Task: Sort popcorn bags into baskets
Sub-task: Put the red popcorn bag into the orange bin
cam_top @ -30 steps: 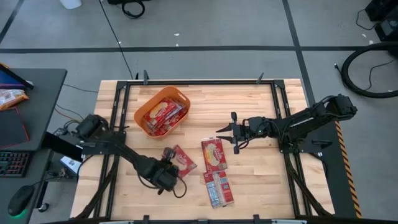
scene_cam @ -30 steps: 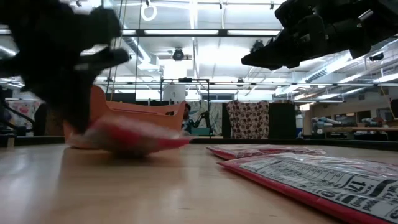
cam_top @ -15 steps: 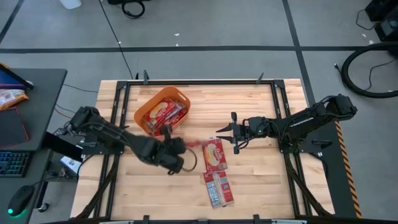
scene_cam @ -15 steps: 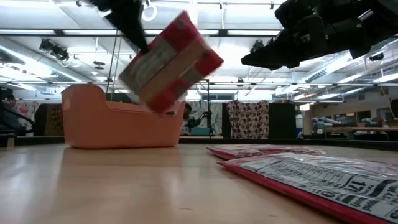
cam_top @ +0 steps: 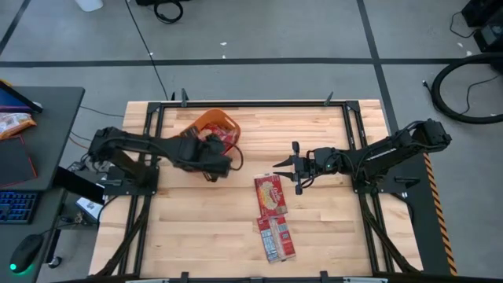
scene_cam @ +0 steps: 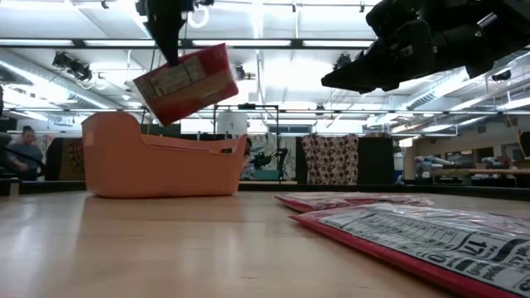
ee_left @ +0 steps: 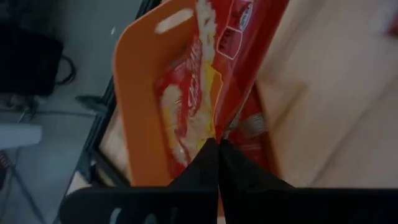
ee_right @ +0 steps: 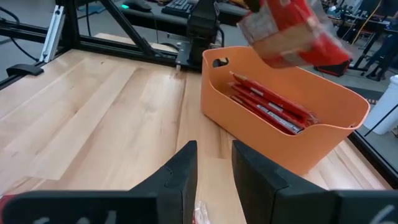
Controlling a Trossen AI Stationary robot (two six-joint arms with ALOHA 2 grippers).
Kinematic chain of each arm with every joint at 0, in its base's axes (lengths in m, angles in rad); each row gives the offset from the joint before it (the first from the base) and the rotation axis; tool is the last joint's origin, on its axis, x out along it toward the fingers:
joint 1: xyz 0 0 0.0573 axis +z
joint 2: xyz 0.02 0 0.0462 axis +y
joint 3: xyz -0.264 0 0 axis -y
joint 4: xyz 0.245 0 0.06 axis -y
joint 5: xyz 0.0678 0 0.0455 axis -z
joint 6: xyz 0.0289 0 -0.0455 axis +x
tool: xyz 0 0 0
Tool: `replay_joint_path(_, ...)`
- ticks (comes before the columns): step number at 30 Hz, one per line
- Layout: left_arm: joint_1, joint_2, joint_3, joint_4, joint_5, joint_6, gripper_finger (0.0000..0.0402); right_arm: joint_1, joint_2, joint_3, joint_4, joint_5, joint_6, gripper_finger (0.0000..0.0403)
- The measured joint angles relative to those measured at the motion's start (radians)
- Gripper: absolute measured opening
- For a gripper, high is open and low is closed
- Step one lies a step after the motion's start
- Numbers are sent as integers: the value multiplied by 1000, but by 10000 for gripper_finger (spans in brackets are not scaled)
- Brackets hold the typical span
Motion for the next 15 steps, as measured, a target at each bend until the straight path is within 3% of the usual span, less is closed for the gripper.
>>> replay_joint_path(15, 298, -3, -205, 32, 57, 118, 2, 3, 0, 0, -19, -51, 19, 105)
